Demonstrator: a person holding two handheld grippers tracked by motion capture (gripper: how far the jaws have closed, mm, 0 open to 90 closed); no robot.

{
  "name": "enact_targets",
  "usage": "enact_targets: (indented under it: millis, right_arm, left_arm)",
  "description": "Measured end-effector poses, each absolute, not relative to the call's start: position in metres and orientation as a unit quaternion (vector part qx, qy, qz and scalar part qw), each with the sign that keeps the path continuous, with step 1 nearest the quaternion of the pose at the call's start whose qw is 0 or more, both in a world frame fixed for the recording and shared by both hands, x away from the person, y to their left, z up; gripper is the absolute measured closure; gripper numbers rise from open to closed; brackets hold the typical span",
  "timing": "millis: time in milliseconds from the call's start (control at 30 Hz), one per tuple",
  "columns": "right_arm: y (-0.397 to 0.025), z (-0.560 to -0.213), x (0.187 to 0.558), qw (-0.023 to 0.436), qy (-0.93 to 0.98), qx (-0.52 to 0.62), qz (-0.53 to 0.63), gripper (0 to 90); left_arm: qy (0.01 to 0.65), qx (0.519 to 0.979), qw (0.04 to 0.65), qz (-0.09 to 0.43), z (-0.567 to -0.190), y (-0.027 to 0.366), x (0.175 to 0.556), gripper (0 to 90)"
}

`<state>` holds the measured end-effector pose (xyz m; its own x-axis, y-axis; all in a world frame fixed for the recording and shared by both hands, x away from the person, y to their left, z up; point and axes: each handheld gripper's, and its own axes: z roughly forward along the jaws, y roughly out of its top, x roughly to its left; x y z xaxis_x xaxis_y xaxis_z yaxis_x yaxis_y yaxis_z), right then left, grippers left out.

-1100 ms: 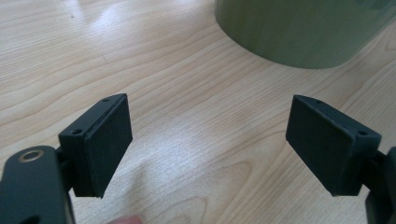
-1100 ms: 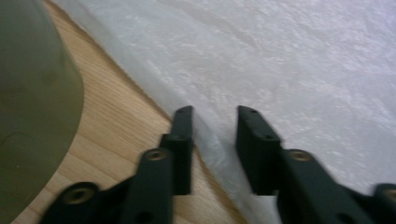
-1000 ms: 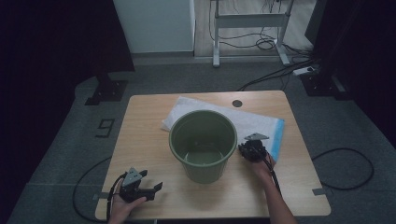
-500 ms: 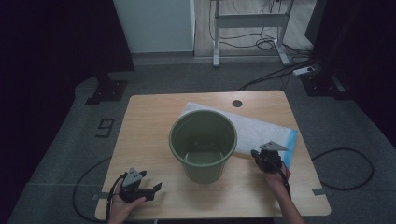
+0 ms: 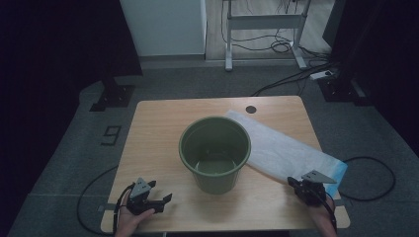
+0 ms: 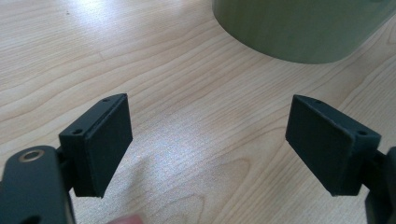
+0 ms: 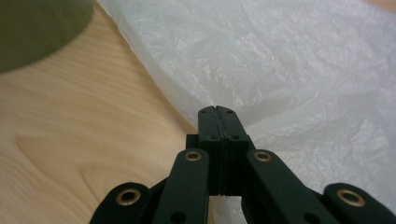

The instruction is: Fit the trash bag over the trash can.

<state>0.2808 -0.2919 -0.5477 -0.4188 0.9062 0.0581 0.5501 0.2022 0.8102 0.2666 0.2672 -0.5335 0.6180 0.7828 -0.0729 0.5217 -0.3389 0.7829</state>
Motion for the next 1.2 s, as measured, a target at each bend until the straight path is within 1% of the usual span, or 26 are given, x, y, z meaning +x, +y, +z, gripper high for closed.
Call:
enact_targets:
  millis: [167,233,267,300,367,433,467,567,700,900,1000,1200]
  right_arm:
    - [-0.307,-0.554,0.273,0.223,0.741,0.497,0.391,88.8]
    - [-0.310,-0.553,0.272,0.226,0.741,0.498,0.389,85.9]
    - [-0.310,-0.552,0.272,0.224,0.742,0.498,0.390,80.9]
    - [-0.309,-0.551,0.272,0.228,0.742,0.497,0.388,73.4]
    - [-0.305,-0.547,0.272,0.243,0.740,0.495,0.385,62.9]
    - [-0.298,-0.543,0.275,0.253,0.739,0.491,0.387,49.9]
    - [-0.291,-0.540,0.278,0.255,0.740,0.486,0.388,45.0]
    - [-0.274,-0.536,0.291,0.254,0.746,0.475,0.391,34.7]
    - [-0.249,-0.535,0.318,0.234,0.754,0.471,0.393,29.9]
    - [-0.214,-0.538,0.355,0.213,0.759,0.471,0.395,27.3]
    - [-0.202,-0.541,0.364,0.206,0.764,0.469,0.393,26.6]
    - [-0.184,-0.548,0.375,0.204,0.767,0.474,0.382,26.0]
  left_arm:
    - [0.410,0.801,0.407,0.158,-0.535,0.266,0.267,14.4]
    - [0.409,0.802,0.405,0.158,-0.535,0.266,0.267,14.4]
    - [0.409,0.803,0.404,0.158,-0.535,0.265,0.267,14.4]
    - [0.409,0.803,0.404,0.158,-0.535,0.265,0.267,14.4]
    - [0.409,0.803,0.405,0.157,-0.535,0.265,0.267,14.4]
    - [0.409,0.803,0.404,0.157,-0.535,0.265,0.267,14.4]
    - [0.408,0.803,0.404,0.157,-0.536,0.265,0.267,14.4]
    - [0.408,0.804,0.402,0.157,-0.536,0.264,0.267,14.4]
    - [0.408,0.804,0.402,0.158,-0.536,0.265,0.267,14.5]
    - [0.411,0.801,0.405,0.158,-0.536,0.269,0.268,14.5]
    - [0.413,0.799,0.407,0.159,-0.536,0.271,0.269,14.4]
    - [0.415,0.798,0.408,0.159,-0.536,0.273,0.269,14.4]
